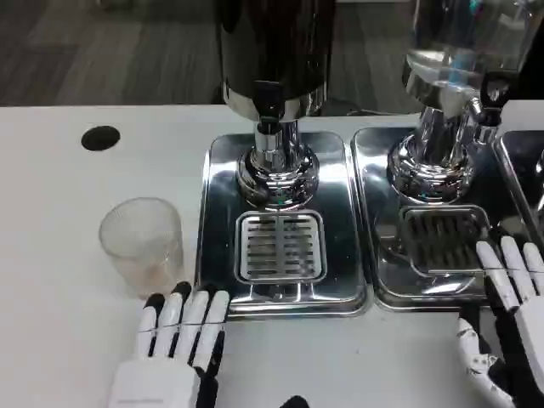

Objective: Grasp the cup under the faucet to collect the drink, then remove the cup.

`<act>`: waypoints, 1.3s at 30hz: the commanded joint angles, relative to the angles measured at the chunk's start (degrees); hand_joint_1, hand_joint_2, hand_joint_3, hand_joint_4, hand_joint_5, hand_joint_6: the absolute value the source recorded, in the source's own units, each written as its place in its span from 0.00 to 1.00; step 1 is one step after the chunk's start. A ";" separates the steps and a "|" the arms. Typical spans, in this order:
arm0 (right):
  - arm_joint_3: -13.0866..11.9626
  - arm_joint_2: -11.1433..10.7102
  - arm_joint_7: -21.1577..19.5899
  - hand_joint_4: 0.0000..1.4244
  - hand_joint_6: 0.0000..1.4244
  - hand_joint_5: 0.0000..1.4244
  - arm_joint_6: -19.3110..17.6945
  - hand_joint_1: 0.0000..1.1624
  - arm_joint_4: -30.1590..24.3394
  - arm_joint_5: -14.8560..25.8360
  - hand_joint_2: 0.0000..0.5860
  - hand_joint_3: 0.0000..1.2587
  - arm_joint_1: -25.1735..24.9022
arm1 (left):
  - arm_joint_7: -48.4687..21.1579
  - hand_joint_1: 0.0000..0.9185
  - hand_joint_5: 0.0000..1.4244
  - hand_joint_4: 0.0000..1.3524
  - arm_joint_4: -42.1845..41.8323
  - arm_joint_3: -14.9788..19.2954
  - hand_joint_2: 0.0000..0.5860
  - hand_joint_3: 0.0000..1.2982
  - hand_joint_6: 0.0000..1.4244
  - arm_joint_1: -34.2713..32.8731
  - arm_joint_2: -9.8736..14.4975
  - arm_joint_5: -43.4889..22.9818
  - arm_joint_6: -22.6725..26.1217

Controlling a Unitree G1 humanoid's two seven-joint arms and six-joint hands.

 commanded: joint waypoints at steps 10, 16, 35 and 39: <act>0.32 -0.19 0.67 0.00 0.00 0.00 0.63 0.00 -0.06 -0.08 0.89 0.06 -0.50 | 2.02 0.00 0.01 0.00 -1.50 0.51 0.17 0.06 0.00 1.42 0.51 0.38 0.06; 0.79 0.23 0.59 0.00 0.00 0.00 0.87 0.00 0.01 -0.10 0.89 0.06 -0.40 | 2.83 0.00 0.01 0.00 -4.08 2.26 0.17 0.06 0.00 2.66 0.96 -1.82 -1.93; 0.30 0.93 3.79 0.00 0.00 0.00 5.39 0.00 -8.18 -1.68 0.89 0.06 2.46 | -2.14 0.00 0.05 0.00 -8.34 22.04 0.07 0.08 0.00 -2.26 1.23 -18.30 -9.60; 0.07 1.28 3.70 0.00 0.00 0.00 5.65 0.00 -8.88 -1.72 0.90 0.06 3.06 | -5.81 0.00 0.05 0.00 -5.43 23.20 0.06 0.08 0.00 -6.63 1.08 -18.18 -7.45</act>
